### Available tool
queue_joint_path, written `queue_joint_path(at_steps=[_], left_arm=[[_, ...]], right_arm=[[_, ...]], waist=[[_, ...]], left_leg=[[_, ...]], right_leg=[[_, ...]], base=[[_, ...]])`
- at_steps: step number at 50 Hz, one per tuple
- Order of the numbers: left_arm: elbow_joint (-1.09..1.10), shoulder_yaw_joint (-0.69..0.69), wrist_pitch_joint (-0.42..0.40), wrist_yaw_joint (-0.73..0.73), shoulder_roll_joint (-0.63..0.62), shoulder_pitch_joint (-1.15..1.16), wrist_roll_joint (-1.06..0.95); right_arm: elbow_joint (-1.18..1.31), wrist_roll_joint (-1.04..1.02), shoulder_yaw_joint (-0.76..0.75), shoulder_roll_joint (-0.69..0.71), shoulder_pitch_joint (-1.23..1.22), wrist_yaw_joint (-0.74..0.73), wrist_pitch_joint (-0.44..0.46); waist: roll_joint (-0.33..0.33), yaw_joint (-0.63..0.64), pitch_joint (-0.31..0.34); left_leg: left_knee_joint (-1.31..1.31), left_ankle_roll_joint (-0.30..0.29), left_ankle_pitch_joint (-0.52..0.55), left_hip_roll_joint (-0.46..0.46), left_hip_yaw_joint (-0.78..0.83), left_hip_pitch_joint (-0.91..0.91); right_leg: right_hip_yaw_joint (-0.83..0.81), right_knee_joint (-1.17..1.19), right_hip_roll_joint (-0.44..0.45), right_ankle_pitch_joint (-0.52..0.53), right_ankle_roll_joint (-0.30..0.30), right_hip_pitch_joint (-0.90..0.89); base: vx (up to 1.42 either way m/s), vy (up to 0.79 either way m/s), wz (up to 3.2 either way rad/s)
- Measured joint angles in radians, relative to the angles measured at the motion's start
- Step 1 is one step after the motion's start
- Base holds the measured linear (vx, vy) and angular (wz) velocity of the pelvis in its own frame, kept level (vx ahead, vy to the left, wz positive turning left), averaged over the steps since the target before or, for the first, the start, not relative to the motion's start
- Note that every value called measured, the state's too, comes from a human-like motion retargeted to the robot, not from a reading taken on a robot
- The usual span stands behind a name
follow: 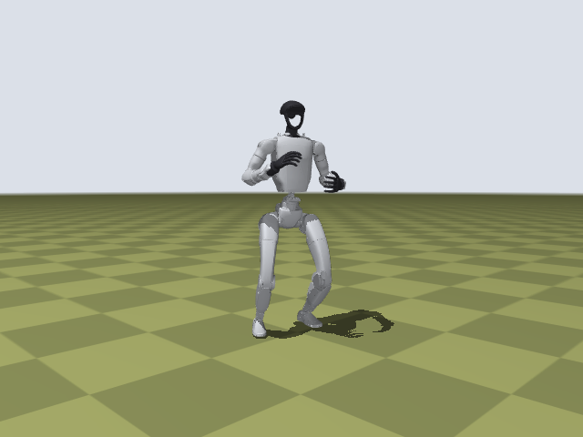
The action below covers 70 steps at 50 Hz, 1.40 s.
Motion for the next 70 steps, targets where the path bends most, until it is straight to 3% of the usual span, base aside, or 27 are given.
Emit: queue_joint_path(at_steps=[20,42,53,55,60,65,70], left_arm=[[0.017,0.040,0.007,-0.083,0.026,0.064,0.054],[0.020,0.007,-0.015,-0.081,0.058,0.010,0.085],[-0.002,-0.083,-0.031,-0.079,0.099,-0.008,0.076],[0.005,-0.082,-0.049,-0.046,0.121,-0.010,0.093],[0.031,-0.070,-0.065,0.019,0.159,0.004,0.160],[0.069,-0.031,-0.079,0.063,0.203,0.005,0.261],[0.079,-0.018,-0.086,0.084,0.223,-0.002,0.315]], right_arm=[[0.023,-0.006,-0.052,0.045,0.032,0.027,-0.012],[0.085,0.028,-0.028,-0.013,0.009,0.059,-0.028],[0.031,0.055,0.073,-0.035,-0.060,0.069,-0.051],[0.020,0.046,0.092,-0.035,-0.086,0.056,-0.049],[0.010,0.012,0.144,-0.050,-0.115,0.056,-0.050],[0.041,-0.012,0.216,-0.100,-0.144,0.124,-0.060],[0.056,-0.003,0.286,-0.195,-0.126,0.223,-0.064]], waist=[[0.059,0.000,-0.039],[0.034,-0.022,-0.044],[0.018,-0.044,-0.027],[0.009,-0.055,-0.037],[-0.030,-0.066,-0.021],[-0.133,-0.094,-0.007],[-0.207,-0.072,-0.003]], left_leg=[[-0.023,-0.015,0.006,0.061,0.004,0.015],[-0.079,-0.005,-0.005,0.039,0.026,0.020],[-0.082,0.011,0.003,0.014,0.023,-0.039],[-0.124,0.014,0.027,-0.002,0.030,-0.053],[-0.079,0.021,0.061,-0.046,0.021,-0.122],[-0.185,0.039,0.125,-0.179,0.019,-0.091],[-0.270,0.022,0.211,-0.227,0.009,-0.103]], right_leg=[[-0.037,-0.072,0.051,0.016,-0.016,0.045],[-0.024,-0.089,0.044,0.025,-0.033,0.034],[-0.002,-0.008,0.021,0.072,-0.031,-0.065],[0.005,-0.010,0.015,0.094,-0.023,-0.099],[0.050,0.143,-0.005,0.029,-0.010,-0.157],[0.070,0.261,-0.104,-0.044,0.002,-0.076],[0.053,0.154,-0.116,-0.124,-0.017,-0.001]], base=[[0.01,-0.01,-0.01],[-0.01,0.00,0.01],[-0.08,0.04,0.05],[-0.16,0.04,0.17],[-0.19,0.00,0.44],[-0.17,-0.06,0.83],[-0.19,-0.11,0.46]])
